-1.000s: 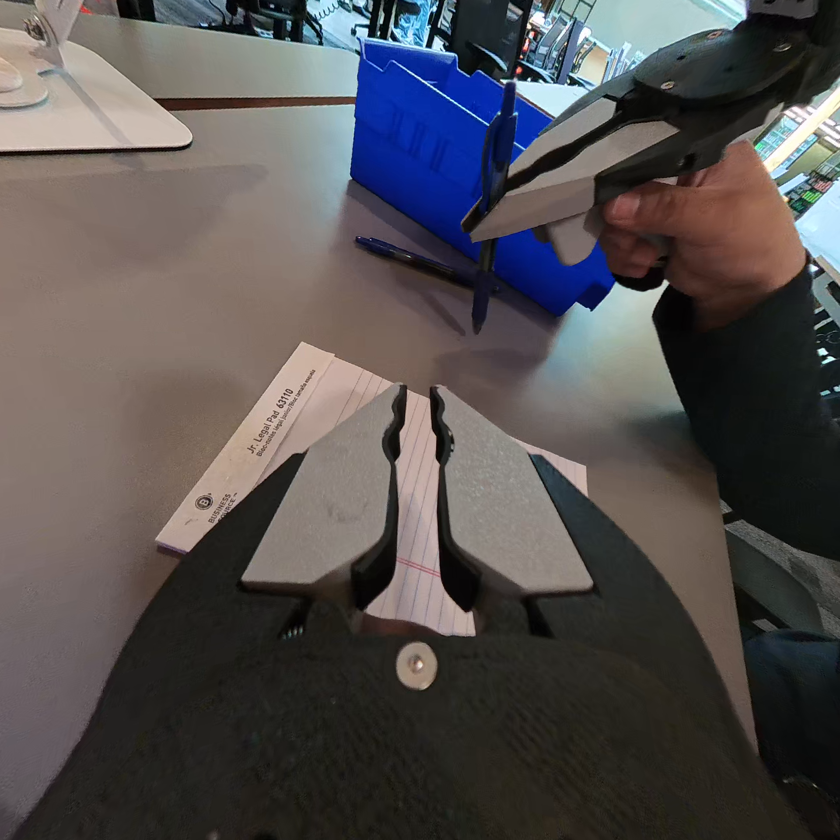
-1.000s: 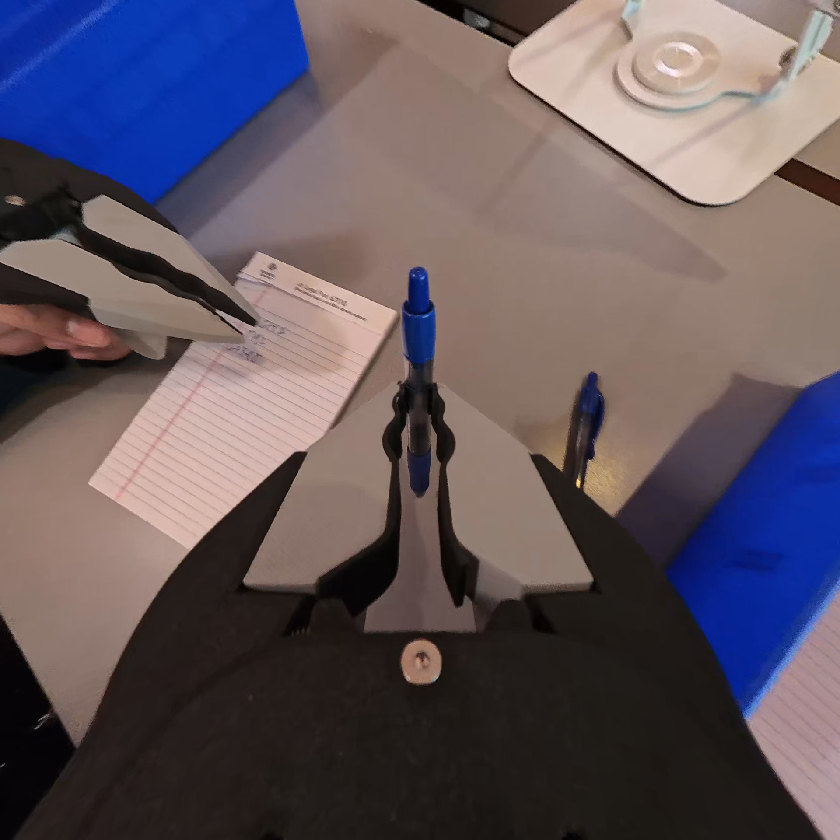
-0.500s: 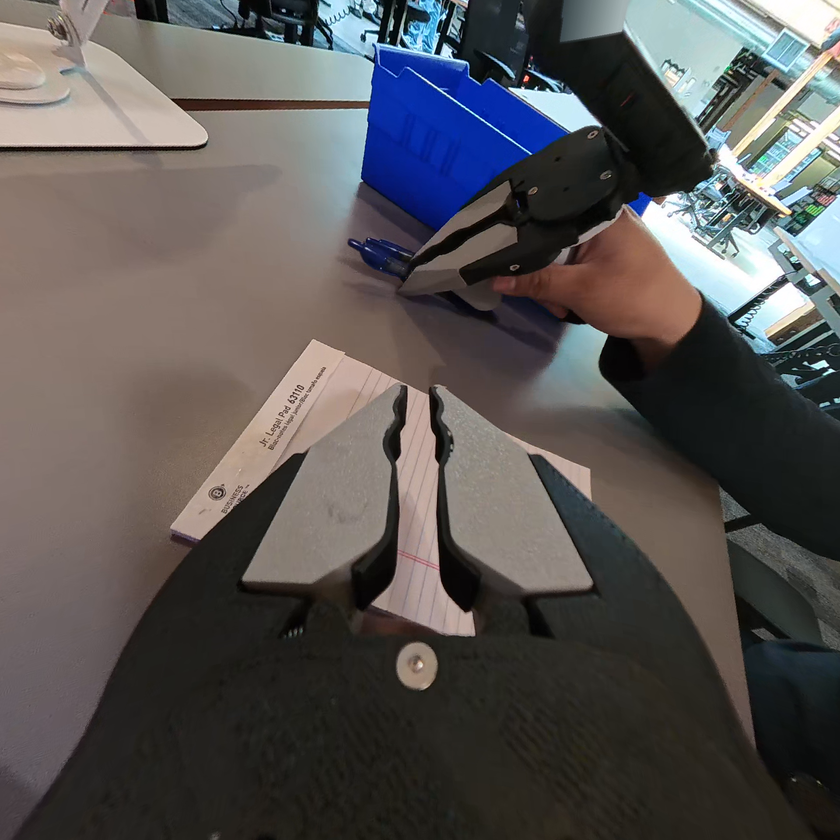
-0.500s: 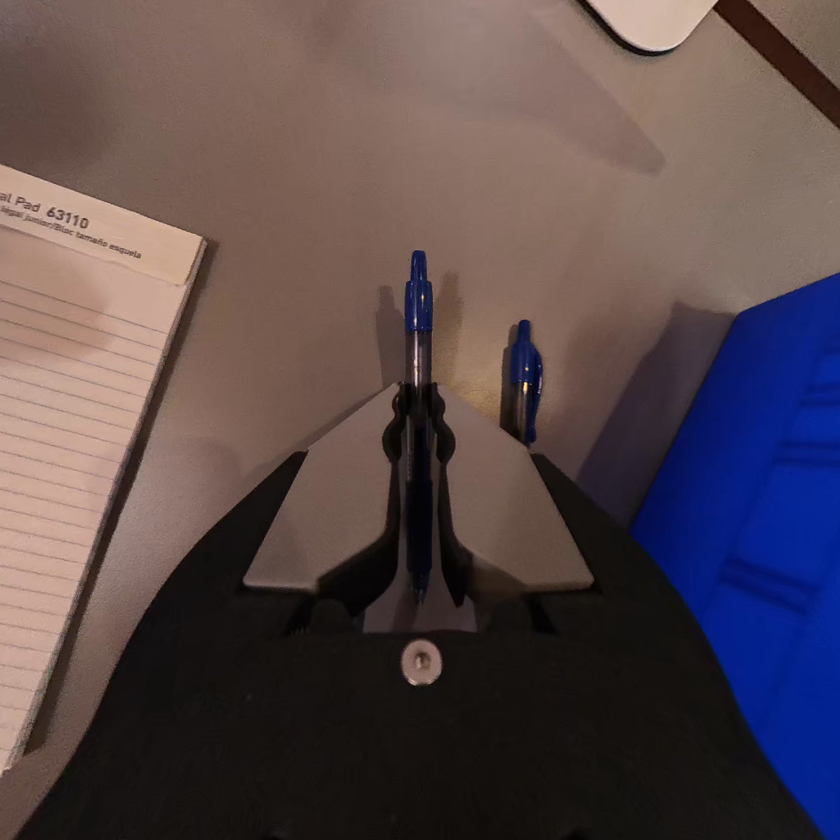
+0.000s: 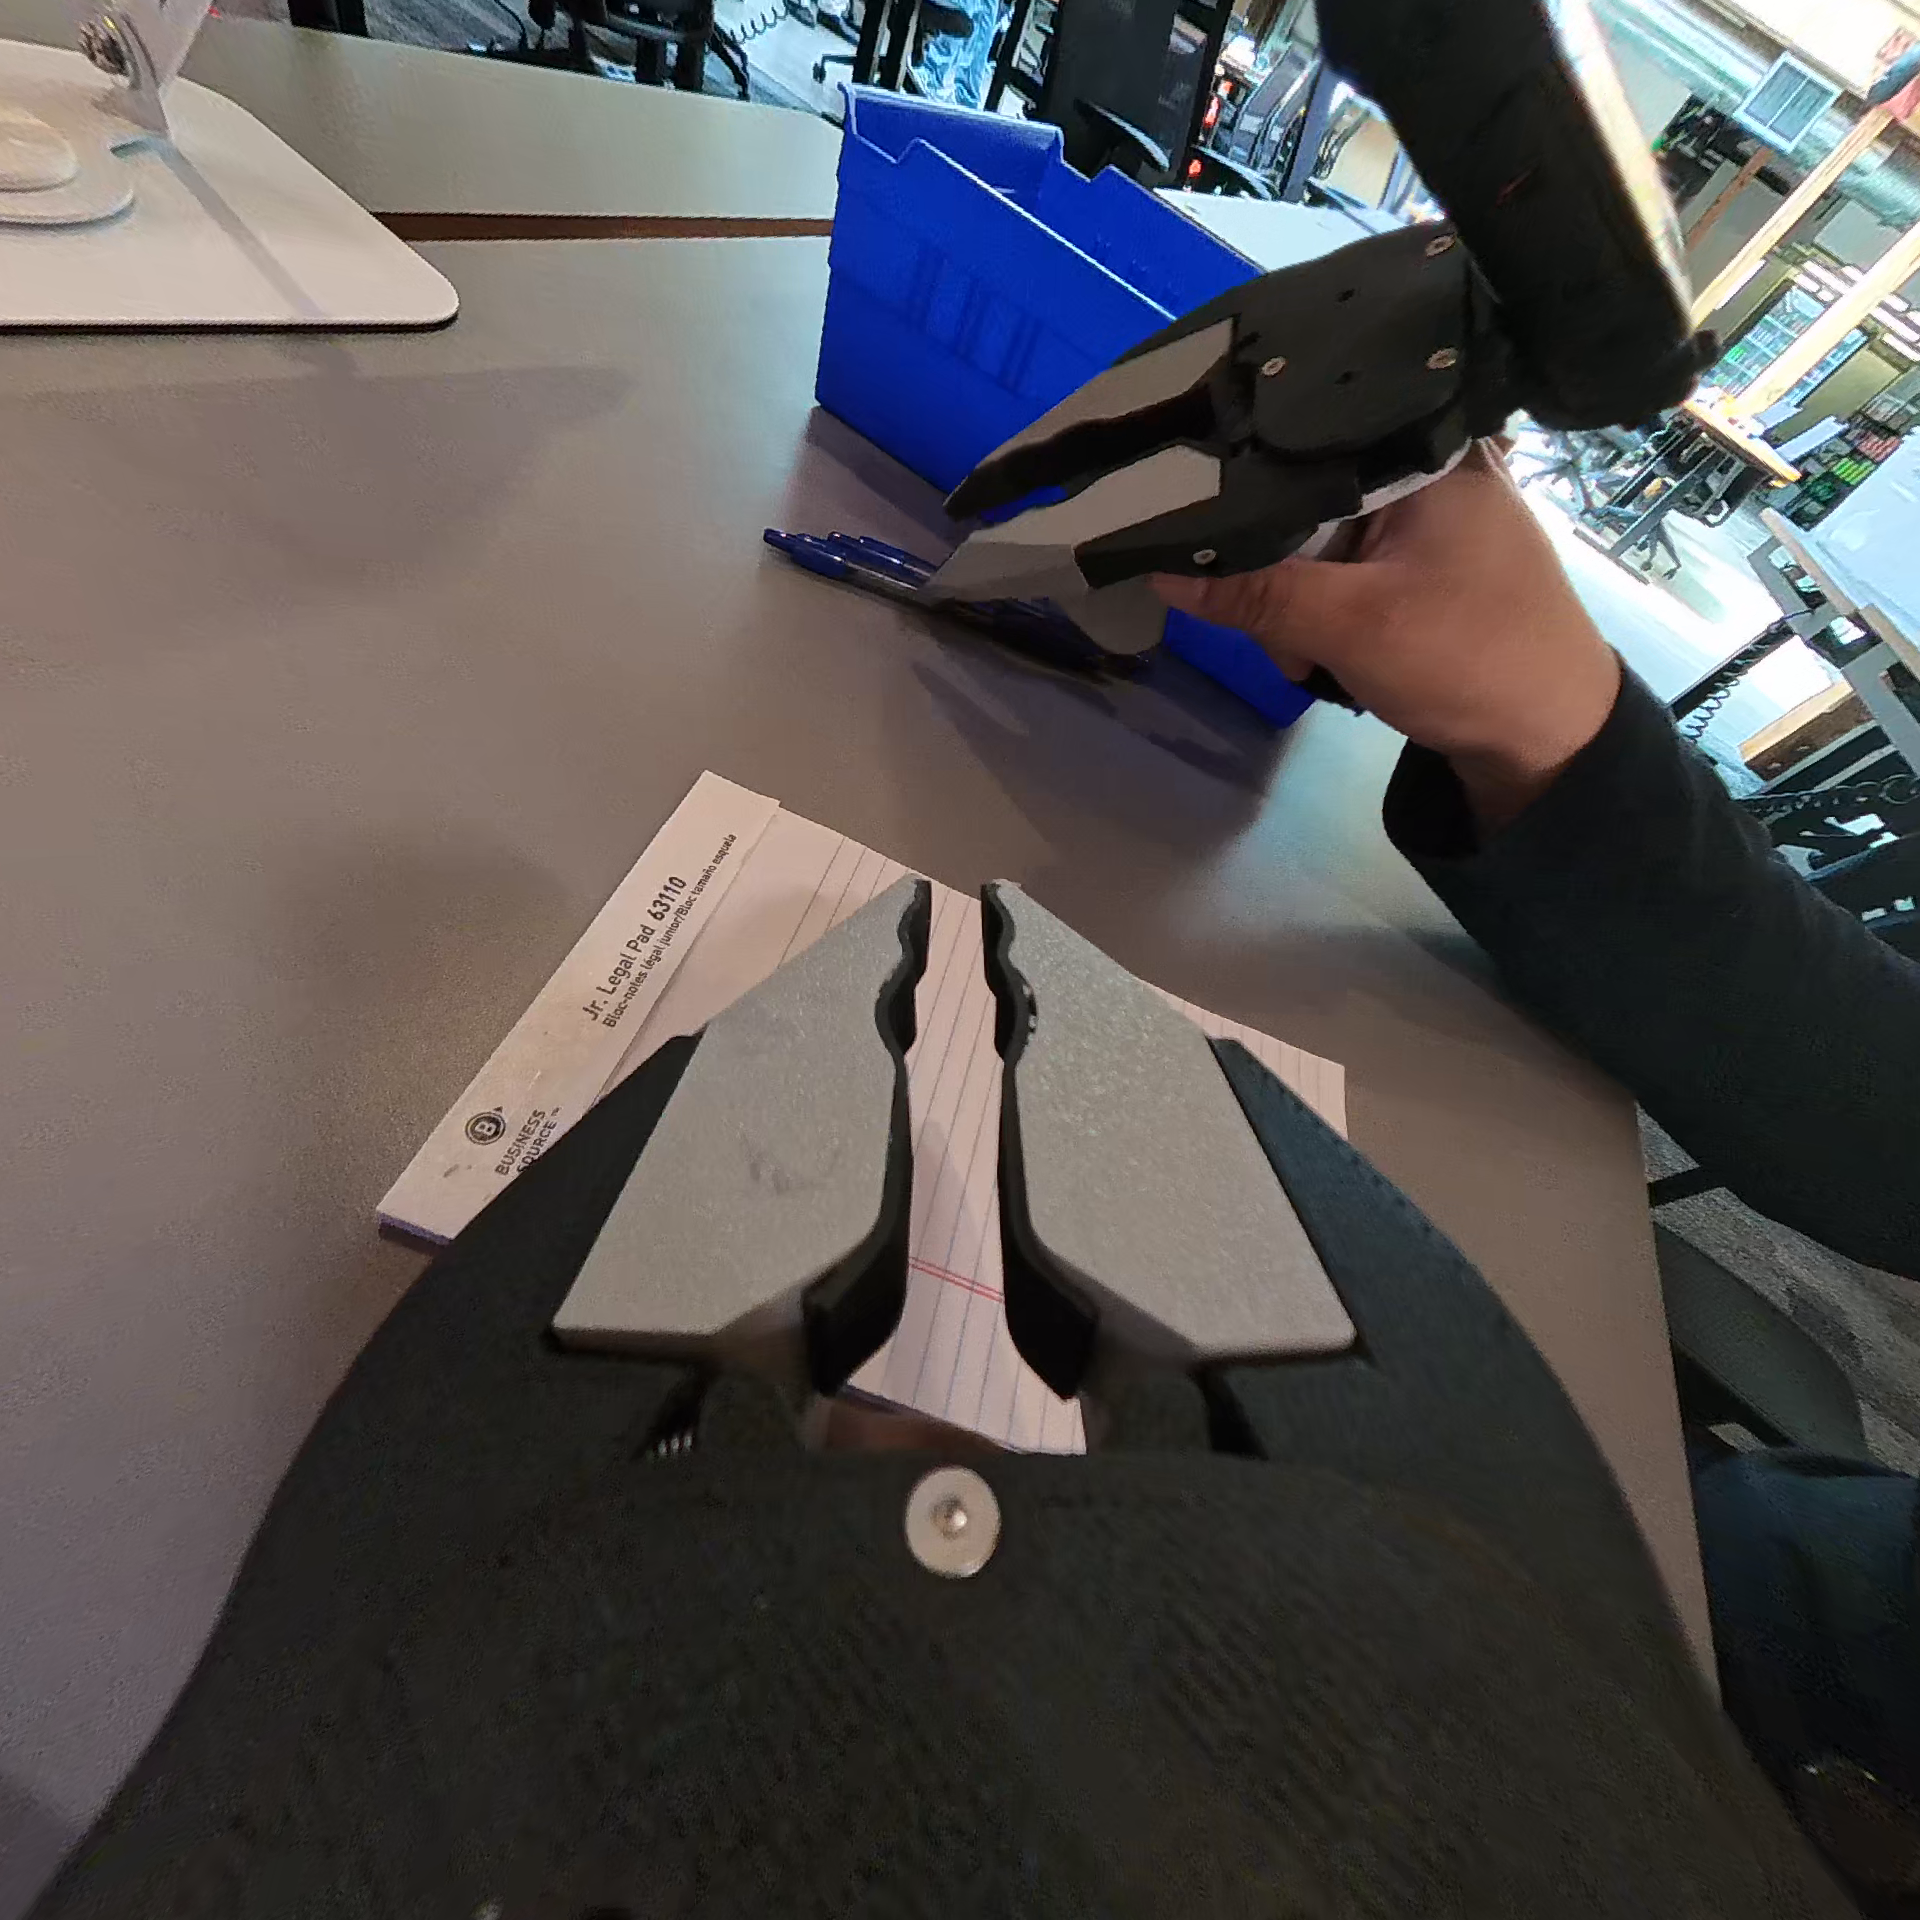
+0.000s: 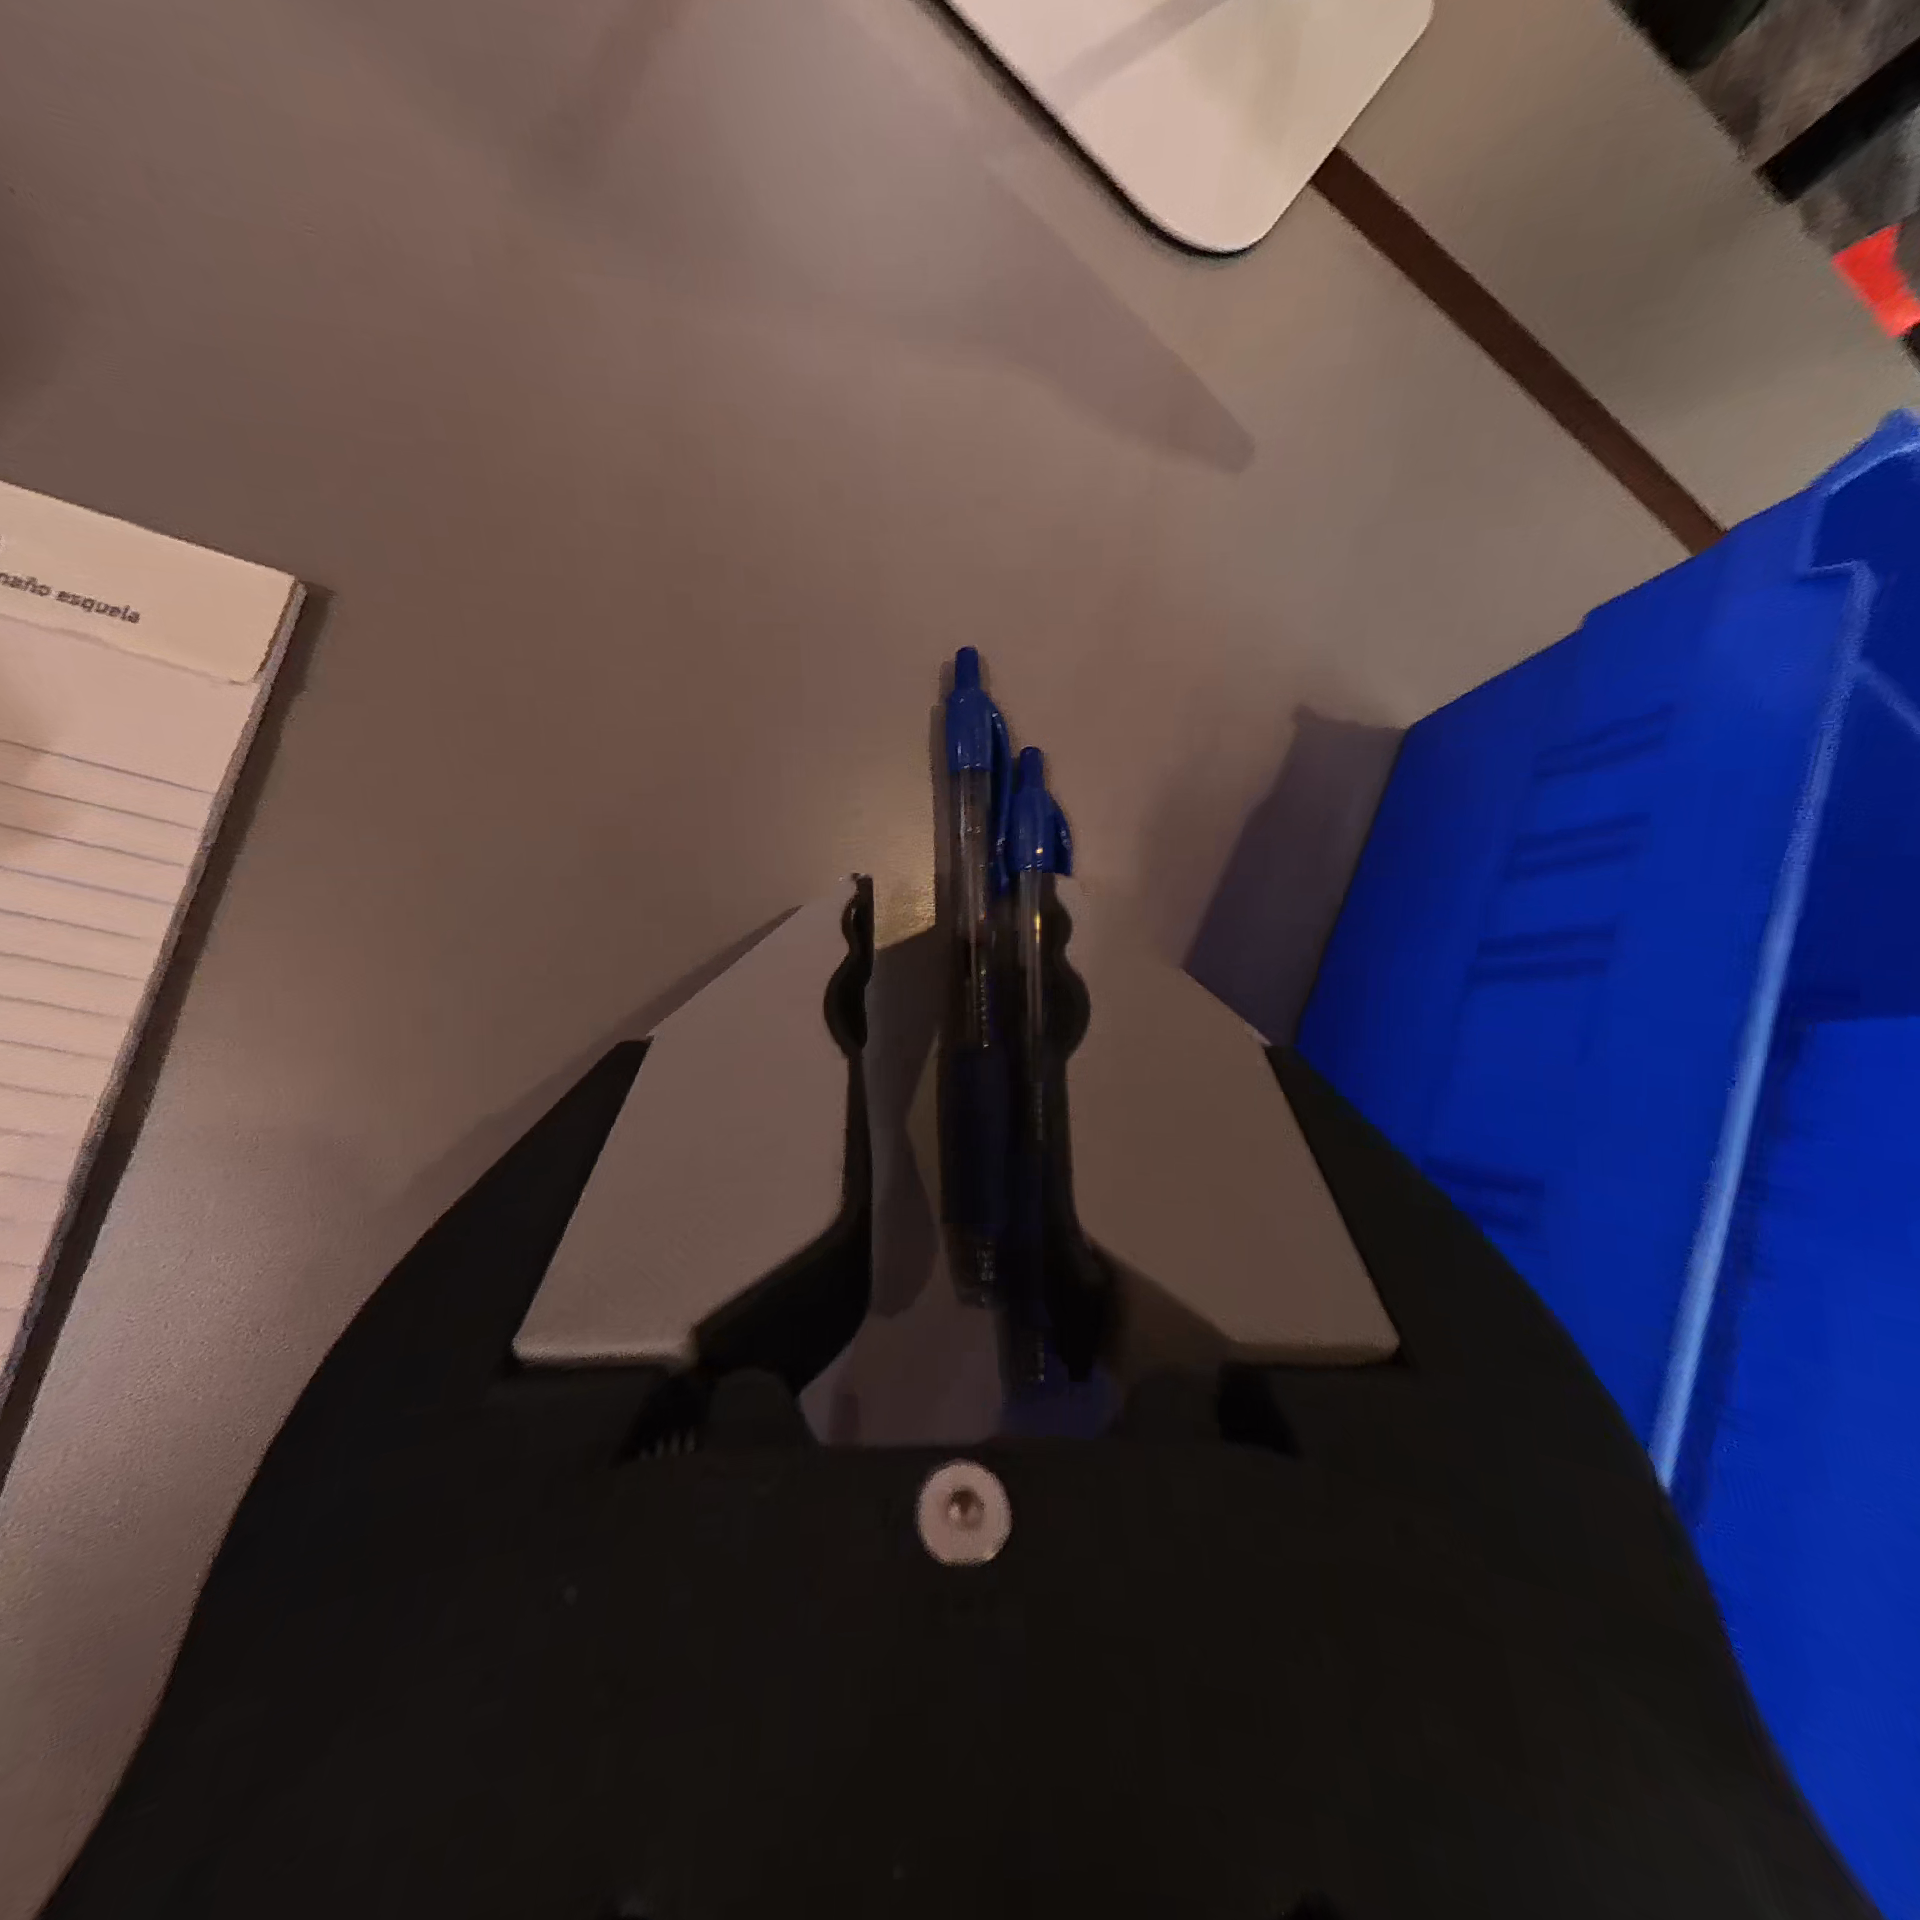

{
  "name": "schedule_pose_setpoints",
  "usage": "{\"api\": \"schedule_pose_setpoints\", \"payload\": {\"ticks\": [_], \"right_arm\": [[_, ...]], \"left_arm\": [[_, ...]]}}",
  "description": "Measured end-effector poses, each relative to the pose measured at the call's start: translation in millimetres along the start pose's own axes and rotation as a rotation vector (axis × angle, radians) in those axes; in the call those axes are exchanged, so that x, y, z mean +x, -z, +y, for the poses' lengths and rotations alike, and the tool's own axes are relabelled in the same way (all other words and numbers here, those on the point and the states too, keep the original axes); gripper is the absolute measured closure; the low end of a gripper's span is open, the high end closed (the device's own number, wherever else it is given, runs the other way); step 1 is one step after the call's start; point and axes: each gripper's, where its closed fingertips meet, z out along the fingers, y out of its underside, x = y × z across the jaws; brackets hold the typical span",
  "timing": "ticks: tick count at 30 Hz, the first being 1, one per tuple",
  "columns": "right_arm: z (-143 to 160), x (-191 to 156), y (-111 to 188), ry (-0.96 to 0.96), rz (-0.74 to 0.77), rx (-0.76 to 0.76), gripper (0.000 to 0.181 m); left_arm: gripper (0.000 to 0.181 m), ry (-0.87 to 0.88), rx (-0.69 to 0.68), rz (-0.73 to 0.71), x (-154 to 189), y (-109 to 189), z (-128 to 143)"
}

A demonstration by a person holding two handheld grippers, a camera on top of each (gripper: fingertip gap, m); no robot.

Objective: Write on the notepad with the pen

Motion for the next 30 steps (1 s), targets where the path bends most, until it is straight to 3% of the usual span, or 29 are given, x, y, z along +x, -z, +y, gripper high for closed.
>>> {"api": "schedule_pose_setpoints", "payload": {"ticks": [3, 8, 18, 24, 30], "right_arm": [[5, 9, 0, -0.014, 0.059, -0.021, 0.150], [25, 11, -7, -0.104, 0.018, -0.105, 0.122], [34, -6, -5, -0.220, -0.172, -0.130, 0.130], [30, -22, -4, -0.218, -0.238, -0.115, 0.122], [23, -21, -1, -0.206, -0.218, -0.082, 0.125]], "left_arm": [[0.174, 0.011, 0.006, 0.008, 0, 1, -1], [0.174, 0.026, 0.014, 0.019, 1, 2, -2], [0.174, 0.033, 0.010, 0.028, 1, 1, -1], [0.174, 0.042, 0.007, 0.030, 1, 1, 0], [0.173, 0.044, 0.004, 0.027, 0, 2, 0]]}}
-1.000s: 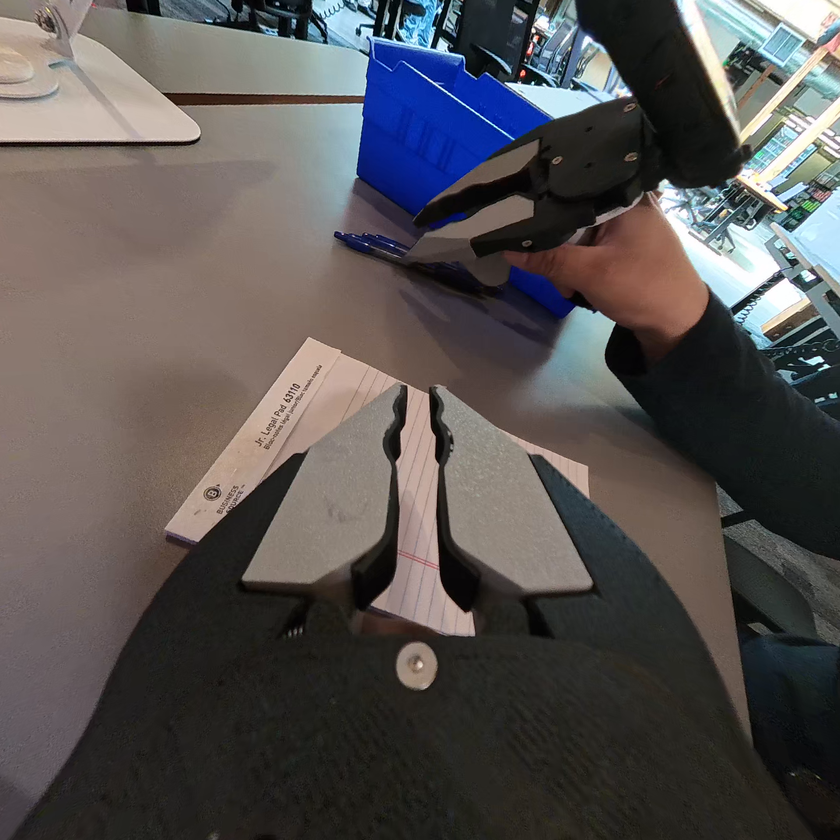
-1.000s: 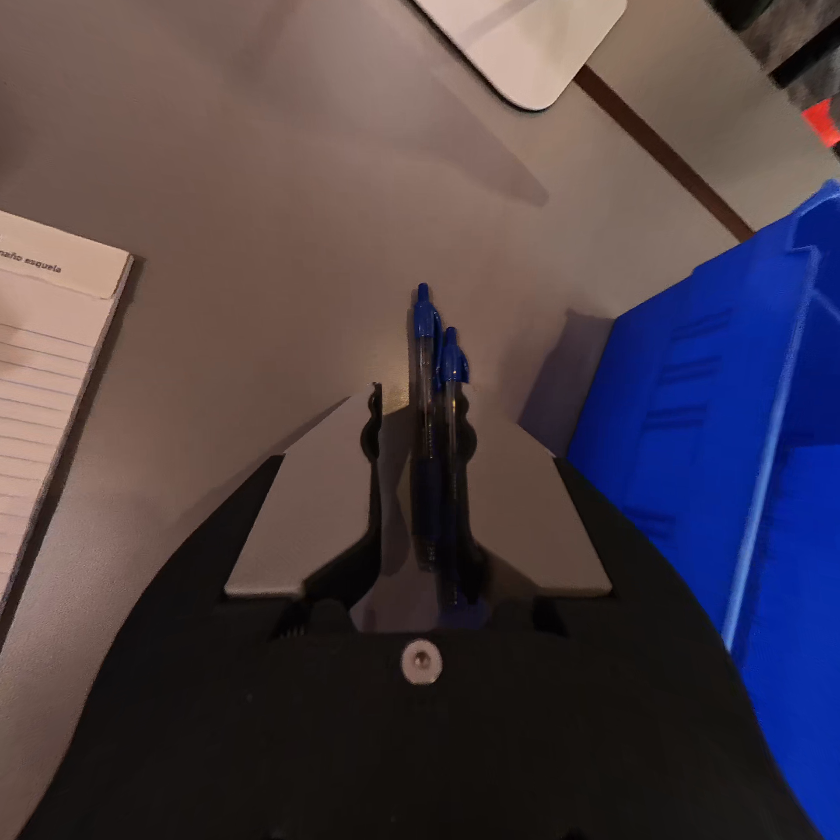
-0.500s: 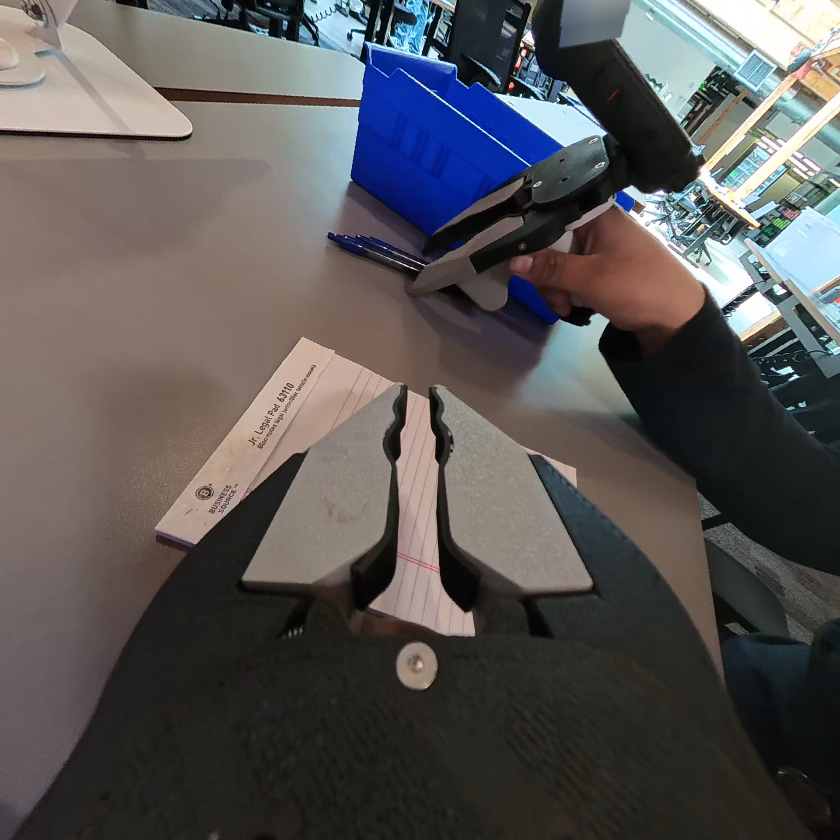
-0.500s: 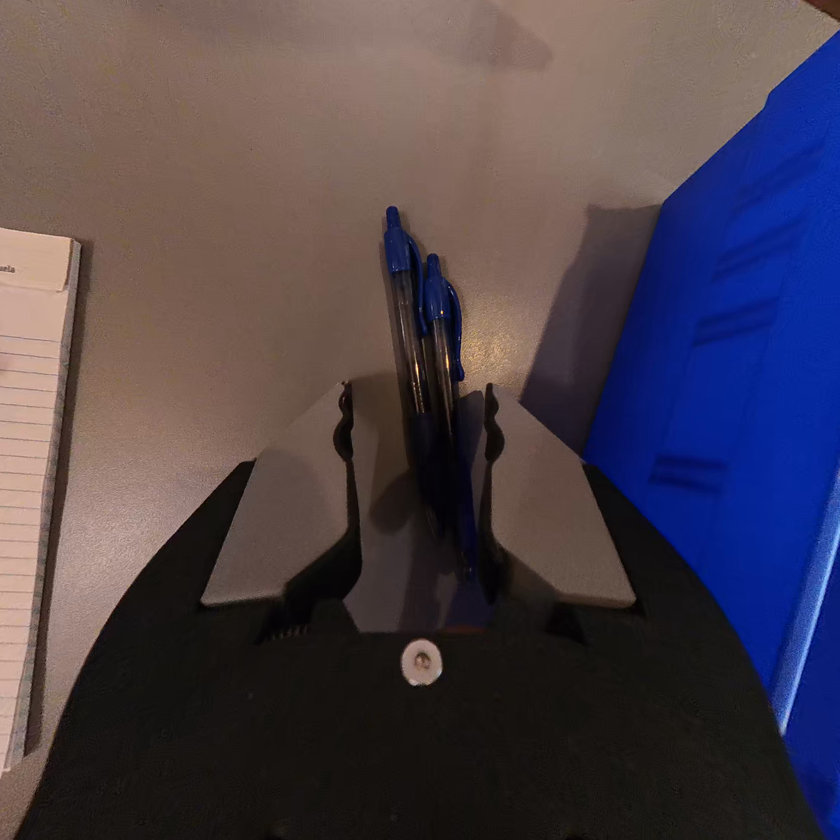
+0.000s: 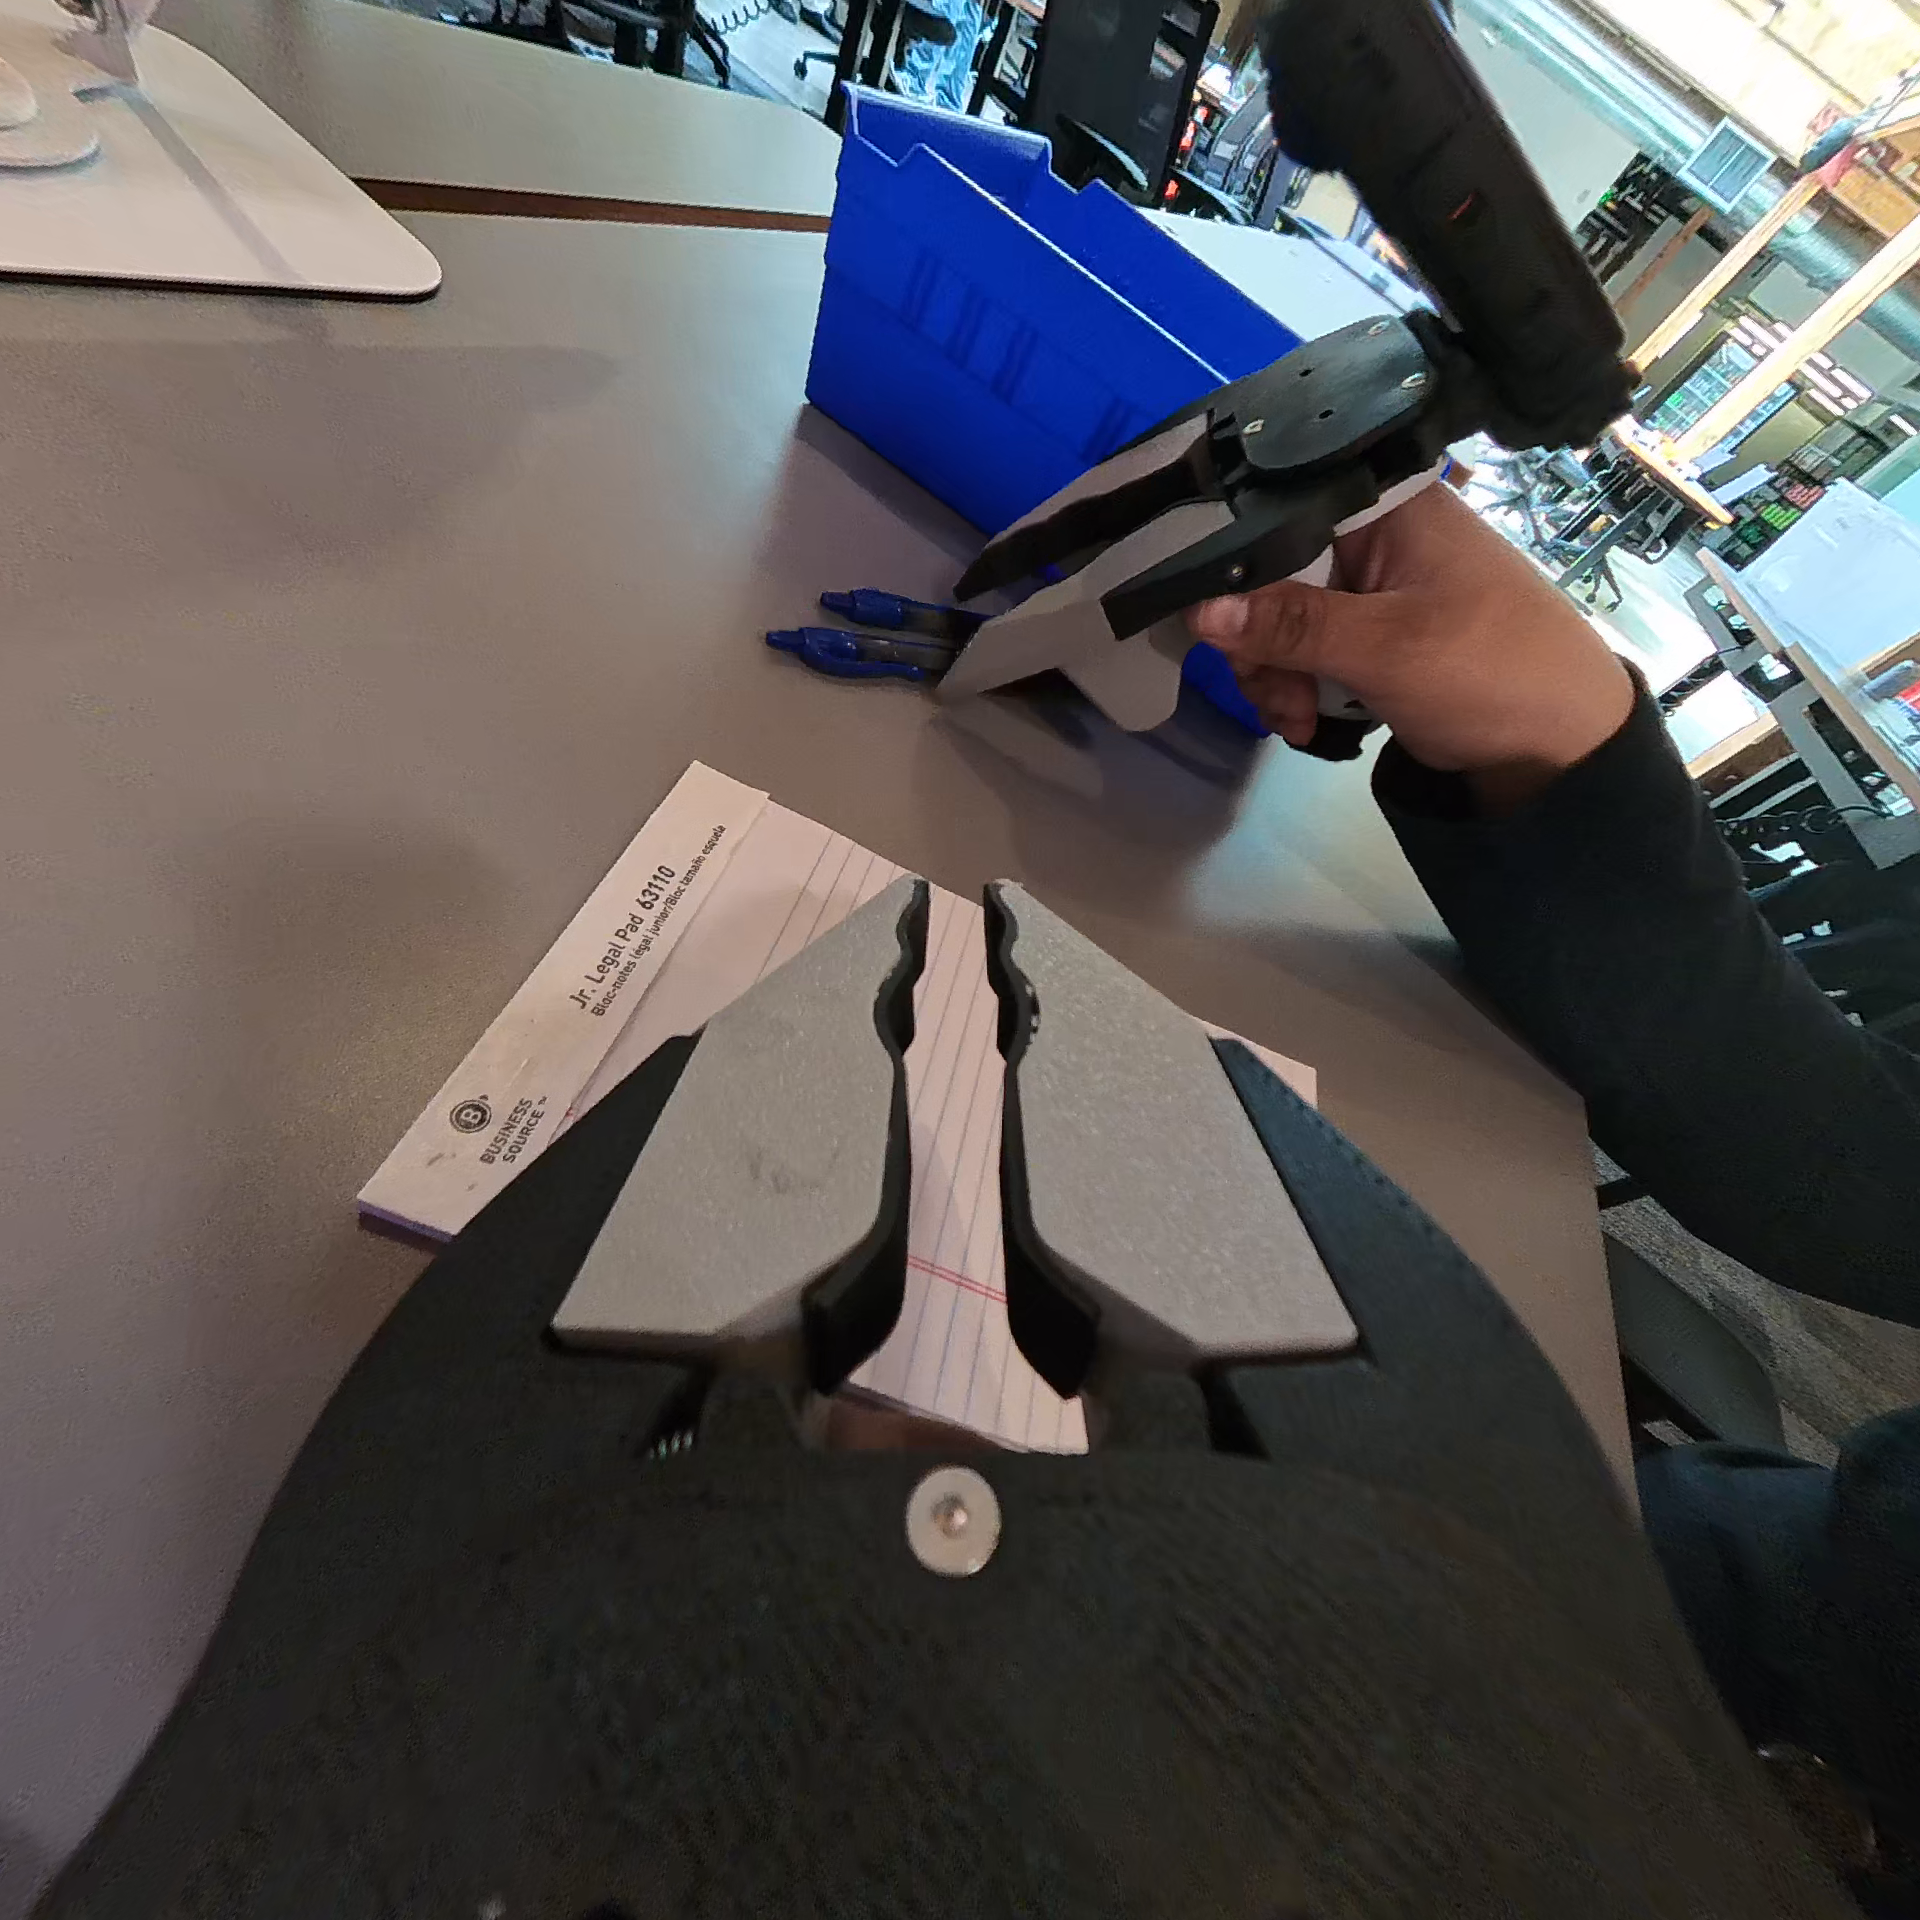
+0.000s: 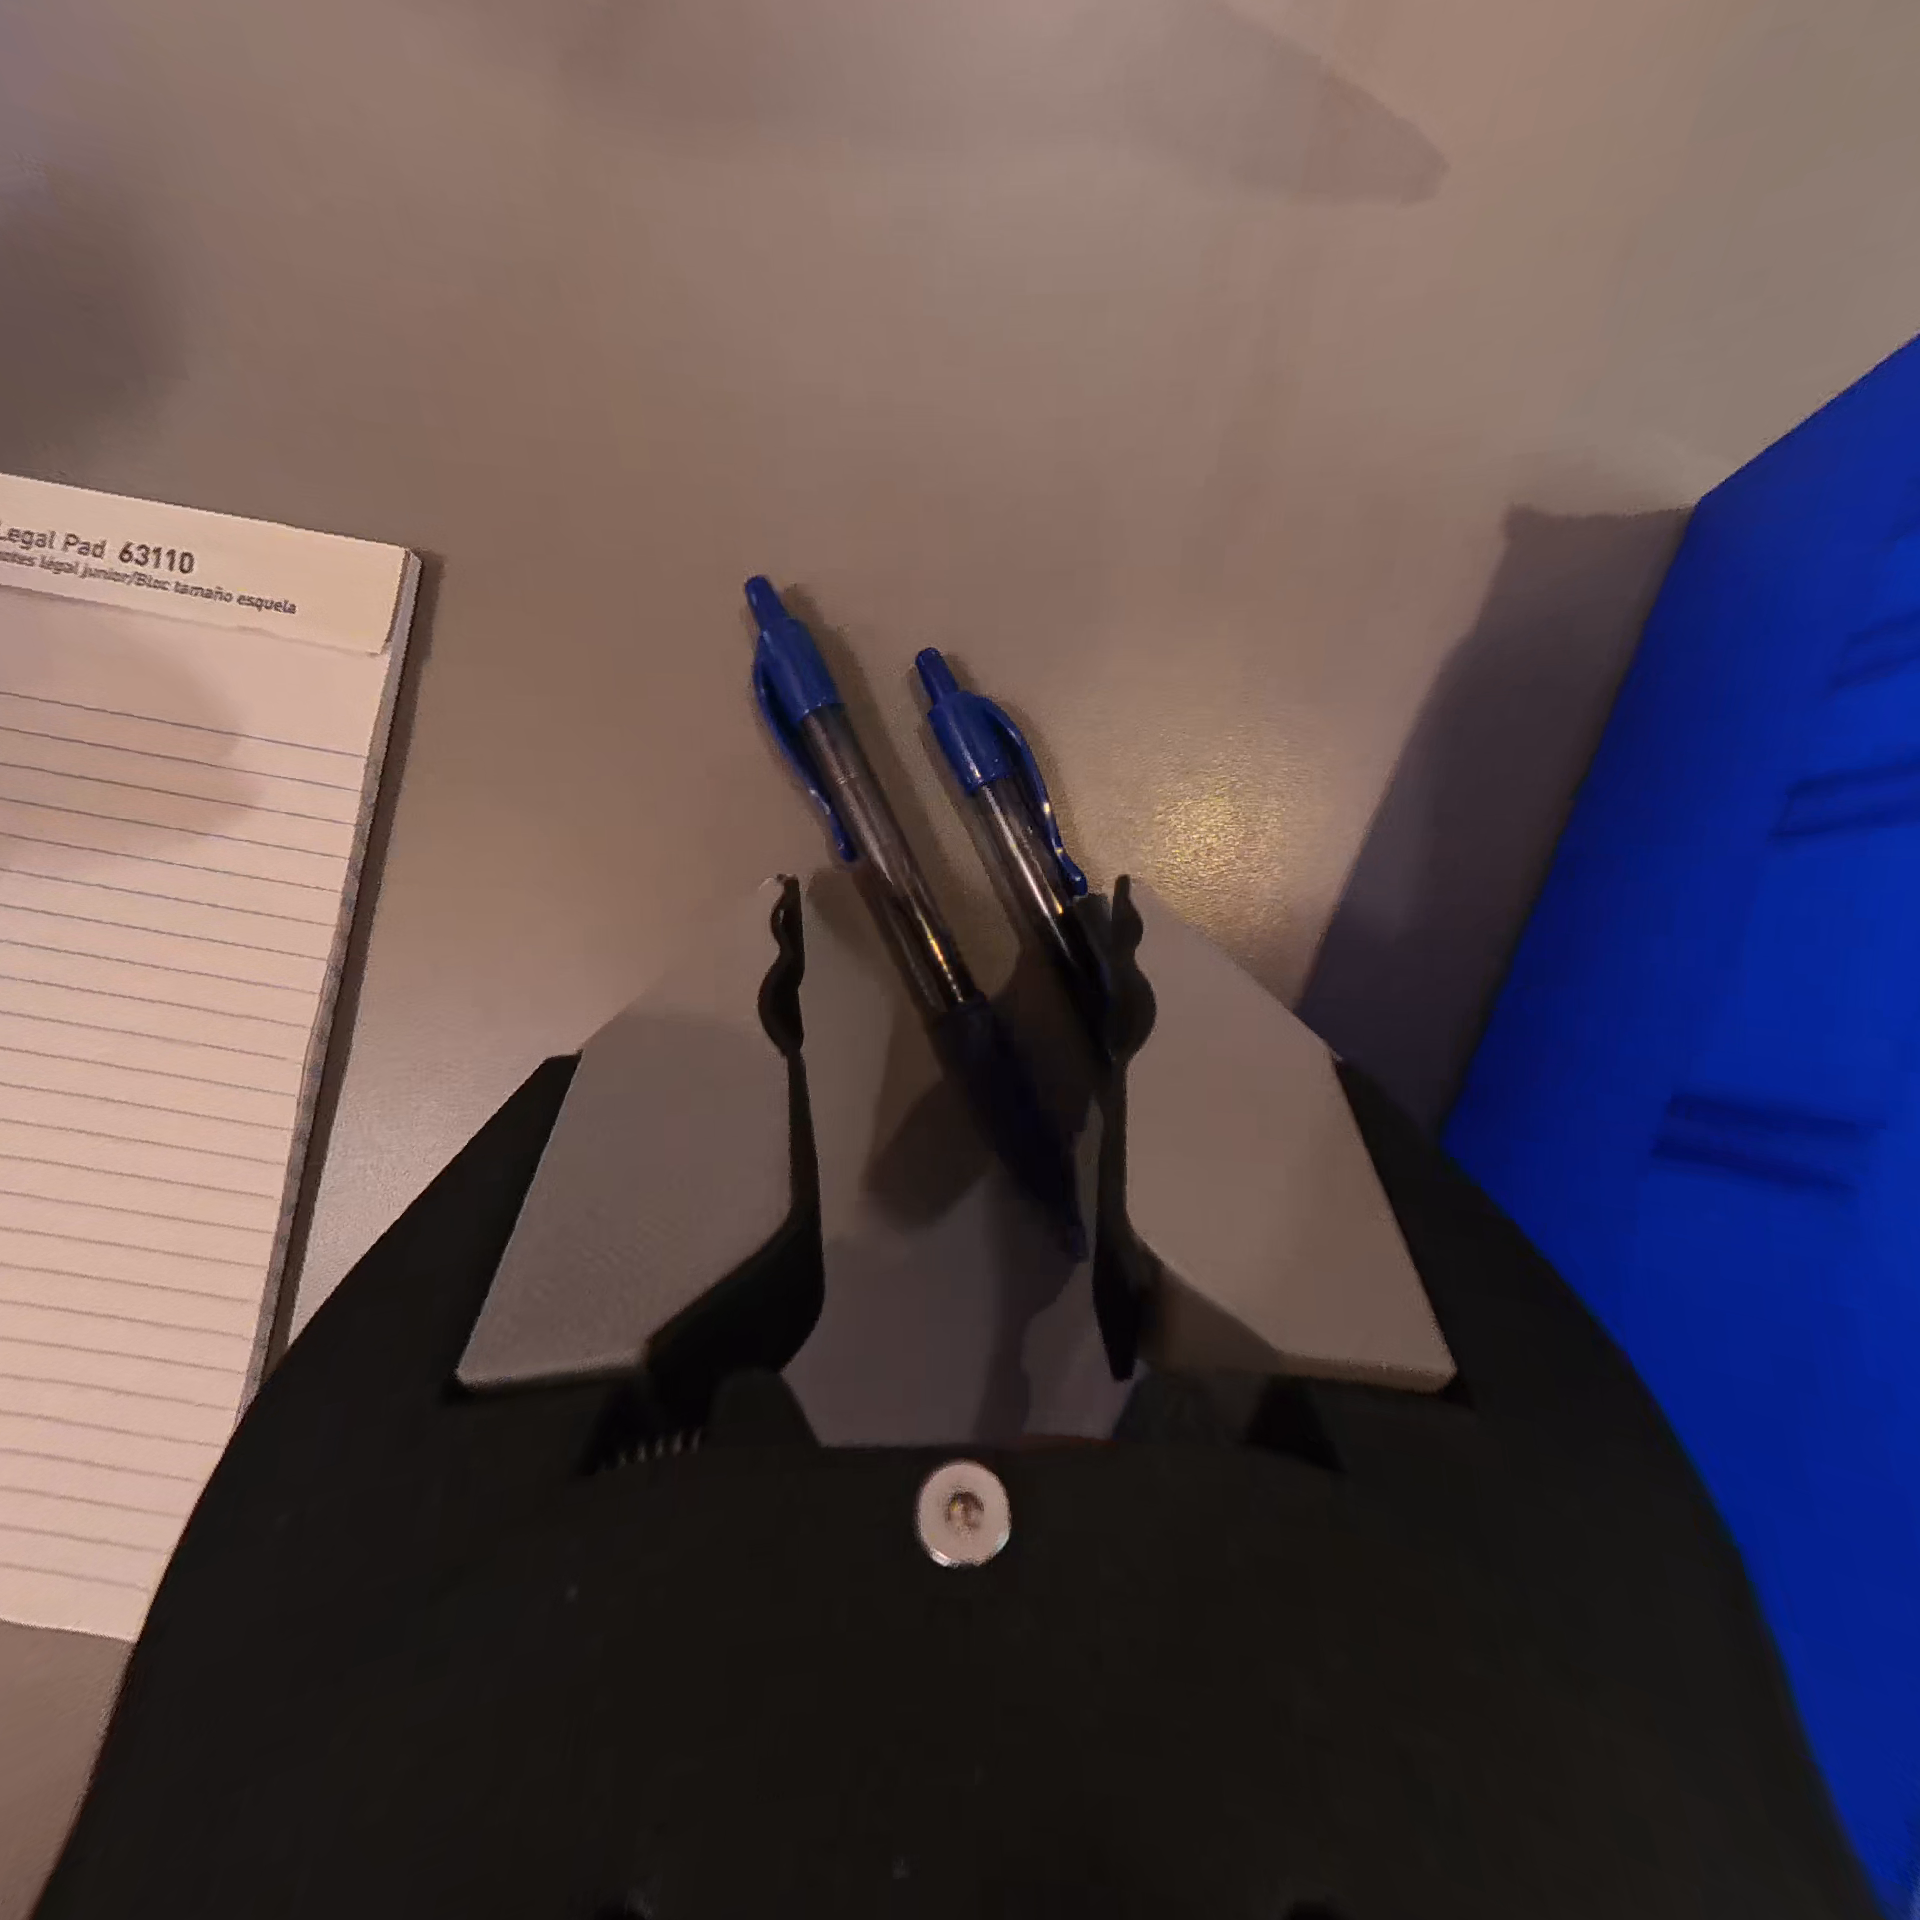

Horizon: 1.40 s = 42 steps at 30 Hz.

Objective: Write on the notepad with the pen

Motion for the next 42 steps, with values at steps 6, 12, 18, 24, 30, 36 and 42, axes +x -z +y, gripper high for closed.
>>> {"api": "schedule_pose_setpoints", "payload": {"ticks": [6, 12, 18, 24, 30, 36, 42], "right_arm": [[5, 11, -3, 0.005, 0.049, -0.024, 0.125], [3, 17, -3, 0.015, 0.089, -0.014, 0.121], [6, 12, -4, -0.031, 0.032, -0.017, 0.128], [5, 5, -2, -0.031, -0.002, -0.019, 0.157], [-14, -2, 9, 0.052, 0.012, 0.074, 0.135], [-33, -82, 36, 0.182, -0.388, 0.221, 0.131], [3, -139, 35, 0.356, -0.608, 0.062, 0.141]], "left_arm": [[0.173, 0.001, -0.002, 0.000, 0, 0, 1], [0.173, -0.001, -0.008, 0.002, 1, -1, 2], [0.174, -0.003, -0.013, 0.005, 2, -2, 2], [0.174, 0.006, -0.021, -0.006, -1, -2, 3], [0.175, -0.086, -0.085, -0.118, -13, 3, 10], [0.180, -0.216, -0.296, -0.323, -45, 13, 39], [0.181, -0.313, -0.323, -0.399, -52, 9, 40]]}}
